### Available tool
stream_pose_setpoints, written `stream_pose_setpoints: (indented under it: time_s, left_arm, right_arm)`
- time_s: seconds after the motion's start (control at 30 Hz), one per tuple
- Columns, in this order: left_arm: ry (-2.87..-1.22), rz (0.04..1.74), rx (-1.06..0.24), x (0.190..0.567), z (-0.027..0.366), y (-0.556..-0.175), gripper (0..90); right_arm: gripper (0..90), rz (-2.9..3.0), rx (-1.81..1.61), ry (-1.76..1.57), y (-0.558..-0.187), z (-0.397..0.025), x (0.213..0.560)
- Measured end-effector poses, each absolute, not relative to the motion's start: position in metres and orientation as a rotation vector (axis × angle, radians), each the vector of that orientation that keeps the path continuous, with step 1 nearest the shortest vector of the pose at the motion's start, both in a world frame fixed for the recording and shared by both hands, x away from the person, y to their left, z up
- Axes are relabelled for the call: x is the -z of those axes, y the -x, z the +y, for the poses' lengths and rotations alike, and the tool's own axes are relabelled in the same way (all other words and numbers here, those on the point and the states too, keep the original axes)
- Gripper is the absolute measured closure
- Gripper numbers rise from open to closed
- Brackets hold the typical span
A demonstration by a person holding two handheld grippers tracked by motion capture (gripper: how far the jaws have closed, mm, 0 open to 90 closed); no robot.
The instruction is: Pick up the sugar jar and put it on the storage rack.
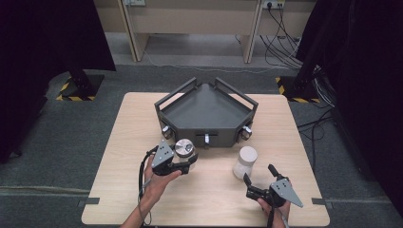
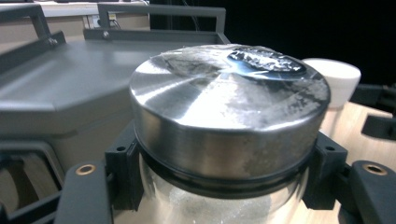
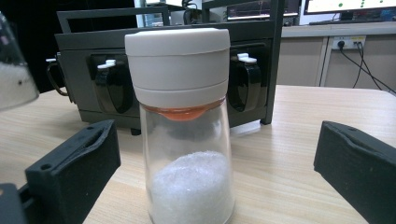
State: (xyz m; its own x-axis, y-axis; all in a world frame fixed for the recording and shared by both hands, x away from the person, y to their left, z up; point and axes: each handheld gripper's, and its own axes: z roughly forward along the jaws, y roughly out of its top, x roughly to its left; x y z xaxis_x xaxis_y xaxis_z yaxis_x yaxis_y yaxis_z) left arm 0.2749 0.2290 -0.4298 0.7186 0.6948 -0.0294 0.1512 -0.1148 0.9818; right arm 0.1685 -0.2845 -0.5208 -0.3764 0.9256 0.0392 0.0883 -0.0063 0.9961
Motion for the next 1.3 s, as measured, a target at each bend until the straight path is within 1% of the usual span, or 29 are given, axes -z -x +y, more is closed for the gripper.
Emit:
stream_pose_setpoints:
  time_s: [0.2, 0.37, 0.93, 1.3]
  left_arm:
    - [-1.665, 0.688, -0.545, 0.411, 0.227, -0.287, 30.9]
    - [-1.639, 0.730, -0.515, 0.400, 0.229, -0.298, 30.9]
    - [-1.646, 0.734, -0.583, 0.351, 0.217, -0.322, 30.9]
    - [-1.616, 0.794, -0.607, 0.343, 0.207, -0.344, 30.9]
  right_arm:
    - [0.6, 1.546, -1.469, -1.084, -0.169, -0.285, 0.521]
    - [0.6, 1.549, -1.471, -1.082, -0.169, -0.285, 0.521]
    - [0.6, 1.548, -1.473, -1.085, -0.169, -0.286, 0.520]
    - [0.6, 1.546, -1.474, -1.087, -0.169, -0.286, 0.520]
